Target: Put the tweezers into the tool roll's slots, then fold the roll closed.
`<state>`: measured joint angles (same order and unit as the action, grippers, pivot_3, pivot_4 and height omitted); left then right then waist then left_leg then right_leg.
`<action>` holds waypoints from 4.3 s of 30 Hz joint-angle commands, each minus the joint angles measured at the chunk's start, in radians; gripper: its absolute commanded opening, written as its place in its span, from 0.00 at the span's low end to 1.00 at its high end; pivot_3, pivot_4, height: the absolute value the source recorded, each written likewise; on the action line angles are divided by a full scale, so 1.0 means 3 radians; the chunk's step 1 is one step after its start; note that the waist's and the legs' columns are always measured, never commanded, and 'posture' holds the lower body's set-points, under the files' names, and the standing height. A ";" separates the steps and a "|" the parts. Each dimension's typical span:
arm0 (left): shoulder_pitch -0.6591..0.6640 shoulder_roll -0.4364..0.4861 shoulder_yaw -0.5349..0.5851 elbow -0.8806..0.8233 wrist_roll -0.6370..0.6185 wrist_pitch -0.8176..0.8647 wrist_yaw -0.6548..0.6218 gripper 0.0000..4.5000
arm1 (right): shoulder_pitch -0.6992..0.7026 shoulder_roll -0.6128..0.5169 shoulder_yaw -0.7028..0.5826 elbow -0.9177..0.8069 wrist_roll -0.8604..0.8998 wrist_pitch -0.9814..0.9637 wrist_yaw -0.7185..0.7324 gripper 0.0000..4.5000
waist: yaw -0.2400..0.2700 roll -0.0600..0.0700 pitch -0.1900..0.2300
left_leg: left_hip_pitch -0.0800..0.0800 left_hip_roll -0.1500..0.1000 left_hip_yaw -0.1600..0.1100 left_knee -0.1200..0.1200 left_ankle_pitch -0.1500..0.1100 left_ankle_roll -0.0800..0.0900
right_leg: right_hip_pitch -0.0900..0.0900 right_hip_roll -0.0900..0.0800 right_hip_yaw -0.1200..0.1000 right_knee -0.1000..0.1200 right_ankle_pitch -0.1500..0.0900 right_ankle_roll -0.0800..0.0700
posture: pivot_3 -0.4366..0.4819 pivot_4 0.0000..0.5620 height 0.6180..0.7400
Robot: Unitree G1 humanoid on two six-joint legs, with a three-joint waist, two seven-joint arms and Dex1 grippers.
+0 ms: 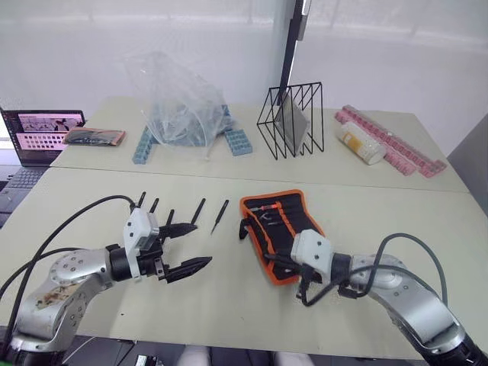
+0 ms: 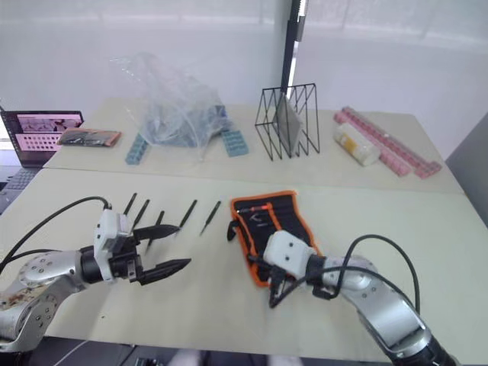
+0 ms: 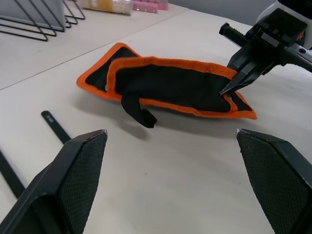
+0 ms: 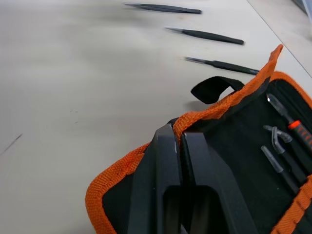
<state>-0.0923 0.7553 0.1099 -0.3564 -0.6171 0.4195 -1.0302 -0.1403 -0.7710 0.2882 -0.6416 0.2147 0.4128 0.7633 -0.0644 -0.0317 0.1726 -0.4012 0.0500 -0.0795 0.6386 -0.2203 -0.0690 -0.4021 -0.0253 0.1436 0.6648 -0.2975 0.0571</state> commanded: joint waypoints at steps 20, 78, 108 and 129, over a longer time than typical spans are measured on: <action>-0.2422 -0.0921 -0.1400 0.2875 0.1557 -0.2146 -0.1322 1.00 | 0.0036 -0.0175 0.0252 0.0005 -0.0963 -0.0481 0.0228 0.00 | 0.0071 -0.0001 0.0000 | -0.0015 -0.0005 -0.0005 0.0020 0.0001 0.0001 | -0.0001 -0.0001 -0.0004 0.0001 0.0014 -0.0012 | 0.48 0.27 0.84; -0.2174 -0.0903 -0.1379 0.4093 0.1902 -0.4737 -0.1141 0.00 | 0.0035 0.1146 -0.0579 0.0247 0.0550 0.0856 -0.0252 0.52 | 0.0060 0.0000 -0.0001 | -0.0009 -0.0008 -0.0012 0.0044 0.0002 0.0004 | -0.0001 0.0001 -0.0004 0.0046 0.0014 -0.0012 | 0.48 0.27 0.84; -0.2161 -0.0614 -0.1310 0.3612 0.1408 -0.3634 -0.1797 0.48 | 0.0265 0.1083 0.0289 0.1142 0.0048 0.0895 -0.0430 0.00 | -0.0026 0.0000 -0.0004 | 0.0040 -0.0003 -0.0012 0.0035 0.0004 0.0007 | 0.0045 0.0006 -0.0003 0.0046 -0.0003 0.0011 | 0.48 0.27 0.84; -0.1868 -0.0938 -0.1090 0.1754 0.0852 0.0351 -0.0405 0.74 | 0.0009 0.0789 0.0444 0.1177 0.0036 0.0762 0.0039 0.00 | -0.0014 -0.0003 -0.0009 | 0.0042 -0.0002 -0.0012 0.0021 0.0003 0.0008 | 0.0047 0.0006 -0.0004 0.0033 -0.0006 0.0012 | 0.48 0.27 0.84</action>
<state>-0.6470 0.4734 -0.2198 0.2130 -0.3720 0.5092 -1.1824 -0.1754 -0.5078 0.3688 -0.3500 0.2567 0.6051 0.7589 -0.0688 -0.0326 0.1700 -0.3887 0.0493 -0.0832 0.6449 -0.2194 -0.0666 -0.3882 -0.0234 0.1423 0.6747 -0.2993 0.0606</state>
